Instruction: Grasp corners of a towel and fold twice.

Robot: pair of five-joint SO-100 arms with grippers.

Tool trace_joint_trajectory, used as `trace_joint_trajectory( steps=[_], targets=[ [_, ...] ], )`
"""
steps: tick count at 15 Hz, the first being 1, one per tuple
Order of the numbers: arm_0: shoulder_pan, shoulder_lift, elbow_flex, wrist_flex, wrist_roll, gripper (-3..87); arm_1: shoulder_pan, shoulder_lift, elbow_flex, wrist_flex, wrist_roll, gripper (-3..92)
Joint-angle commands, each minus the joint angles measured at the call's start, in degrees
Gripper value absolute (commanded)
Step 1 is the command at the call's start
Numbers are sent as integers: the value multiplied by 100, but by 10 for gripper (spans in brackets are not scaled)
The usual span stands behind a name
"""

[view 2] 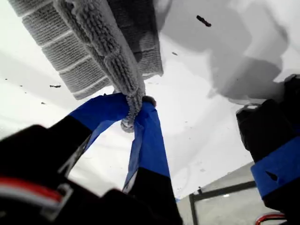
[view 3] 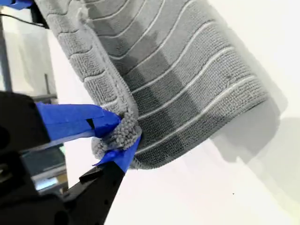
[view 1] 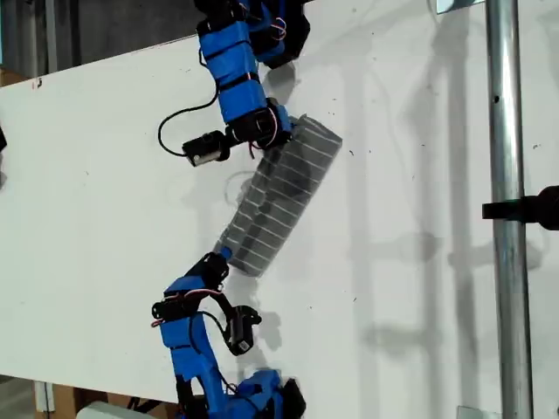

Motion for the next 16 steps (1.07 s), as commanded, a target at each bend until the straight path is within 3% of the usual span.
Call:
trace_joint_trajectory(
  steps=[1, 7, 13, 16],
  targets=[
    [-325, -316, -1090, 105, 475, -29, 88, 659, 281, 747, 237, -2],
    [-281, -642, -1521, 387, 826, -28, -9, 993, 554, 536, 606, -2],
    [158, -1028, -1187, 1125, -229, -28, -387, -9, 580, -1775, 97, -2],
    [62, -1257, -861, 1160, -431, -28, -404, -686, 677, -2575, 18, -2]
  ],
)
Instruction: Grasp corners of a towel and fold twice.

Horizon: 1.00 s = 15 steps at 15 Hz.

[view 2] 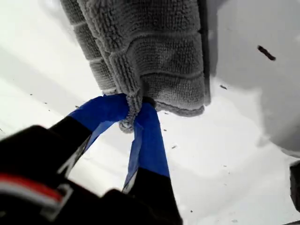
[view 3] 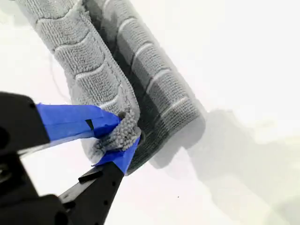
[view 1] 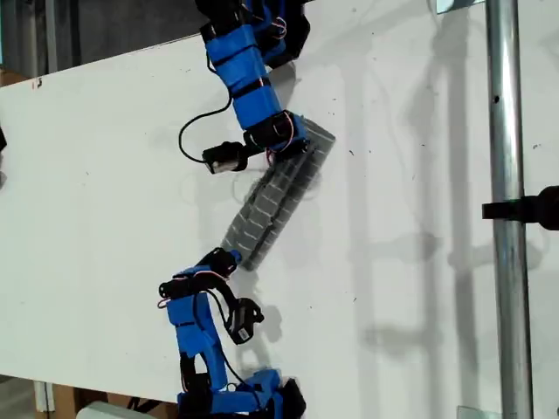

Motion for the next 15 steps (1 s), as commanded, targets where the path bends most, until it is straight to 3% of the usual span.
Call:
trace_joint_trajectory(
  steps=[1, 5, 7, 9, 10, 13, 15],
  targets=[
    [-141, -105, -18, 88, -105, -28, -79, -141, 44, -299, -53, -2],
    [-9, -492, -316, 167, -396, -27, -123, -193, 316, -598, -35, -2],
    [9, -360, -545, 431, -598, 145, -132, -88, 308, -624, -105, -2],
    [18, 35, -668, 747, -712, 213, -211, 615, 264, -334, -97, 176],
    [18, 281, -712, 896, -712, 252, -264, 1090, 264, -176, -114, 206],
    [-18, 923, -721, 1283, -492, 405, -334, 2109, 255, 360, -141, 231],
    [-70, 1635, -422, 1283, -554, 443, -264, 2733, 519, 905, -62, 242]
  ],
)
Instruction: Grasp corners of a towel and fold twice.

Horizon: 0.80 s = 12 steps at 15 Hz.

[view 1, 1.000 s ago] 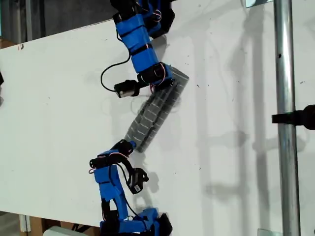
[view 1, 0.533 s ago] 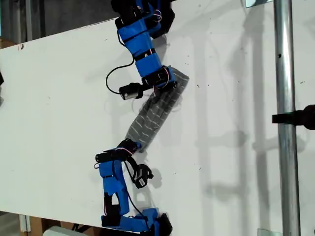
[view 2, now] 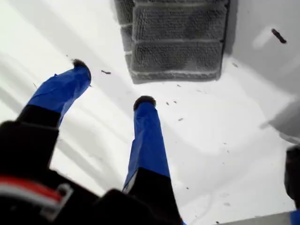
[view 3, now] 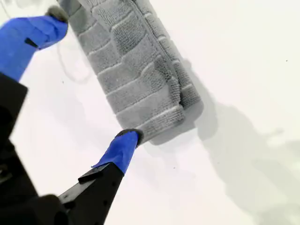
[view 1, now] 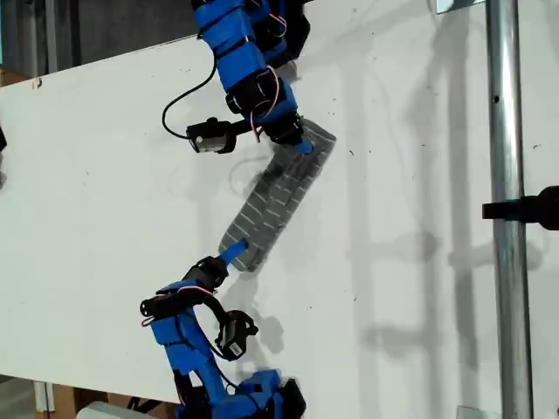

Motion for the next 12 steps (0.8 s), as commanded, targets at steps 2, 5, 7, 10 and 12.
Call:
trace_joint_trajectory(
  steps=[2, 5, 7, 10, 12],
  targets=[
    [-44, 1767, 738, -53, 9, 468, -35, 1591, 800, 264, 387, 247],
    [369, 3428, 2760, -624, -211, 463, -624, 3349, 2769, -905, 1441, 263],
    [1020, 4359, 4025, -1028, -729, 445, -976, 3902, 4166, -2452, 1951, 270],
    [1775, 5361, 5388, -1485, -1582, 438, -1063, 2979, 4245, -3076, 3023, 329],
    [2004, 5906, 6012, -1670, -1916, 434, -1037, 2285, 4201, -3568, 3647, 397]
  ],
)
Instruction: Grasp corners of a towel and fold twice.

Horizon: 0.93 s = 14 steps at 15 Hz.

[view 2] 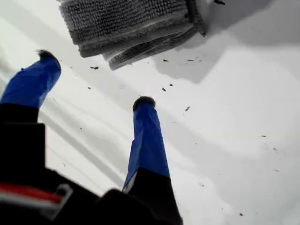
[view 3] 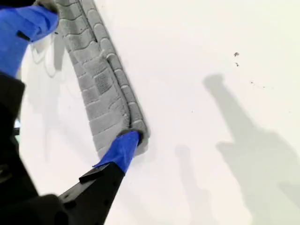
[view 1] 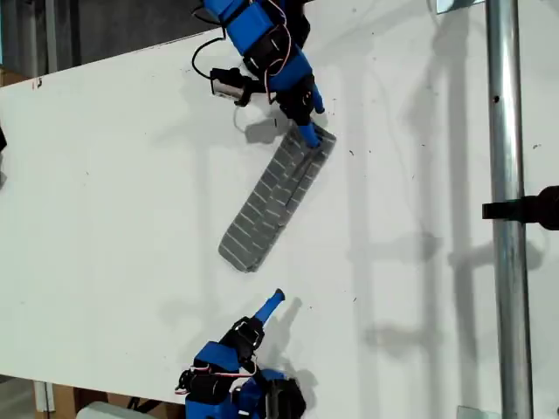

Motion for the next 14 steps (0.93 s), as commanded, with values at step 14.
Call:
trace_joint_trajectory(
  steps=[14],
  targets=[
    [949, 3946, 2549, -650, -844, 325, 352, -2320, 729, -3287, 2197, 511]
  ],
)
